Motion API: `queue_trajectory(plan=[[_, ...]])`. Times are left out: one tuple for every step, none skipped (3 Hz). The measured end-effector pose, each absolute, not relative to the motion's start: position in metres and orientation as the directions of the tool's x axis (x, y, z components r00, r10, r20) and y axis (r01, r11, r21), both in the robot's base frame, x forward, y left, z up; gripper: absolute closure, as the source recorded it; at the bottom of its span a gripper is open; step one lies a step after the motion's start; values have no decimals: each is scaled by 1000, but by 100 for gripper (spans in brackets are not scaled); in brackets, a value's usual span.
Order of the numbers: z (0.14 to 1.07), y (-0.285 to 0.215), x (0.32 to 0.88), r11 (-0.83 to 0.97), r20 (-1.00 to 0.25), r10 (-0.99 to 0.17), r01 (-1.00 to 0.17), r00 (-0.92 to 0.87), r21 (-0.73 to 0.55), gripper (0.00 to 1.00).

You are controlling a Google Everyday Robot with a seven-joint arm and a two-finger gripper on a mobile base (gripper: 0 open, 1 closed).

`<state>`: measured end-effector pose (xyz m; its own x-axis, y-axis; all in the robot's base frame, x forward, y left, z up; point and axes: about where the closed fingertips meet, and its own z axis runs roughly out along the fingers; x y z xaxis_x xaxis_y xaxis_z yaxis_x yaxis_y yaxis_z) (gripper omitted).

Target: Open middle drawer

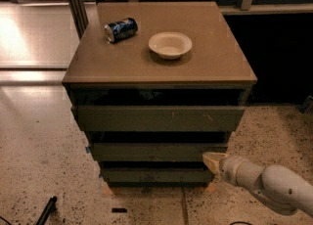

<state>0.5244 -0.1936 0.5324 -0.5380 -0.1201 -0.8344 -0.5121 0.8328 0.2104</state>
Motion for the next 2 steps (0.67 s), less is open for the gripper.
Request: queue_trajectory(plan=[[537,-174,571,788,-908,-48,-574,-415,221,100],[517,-154,604,745,-922,13,-612,-386,267,100]])
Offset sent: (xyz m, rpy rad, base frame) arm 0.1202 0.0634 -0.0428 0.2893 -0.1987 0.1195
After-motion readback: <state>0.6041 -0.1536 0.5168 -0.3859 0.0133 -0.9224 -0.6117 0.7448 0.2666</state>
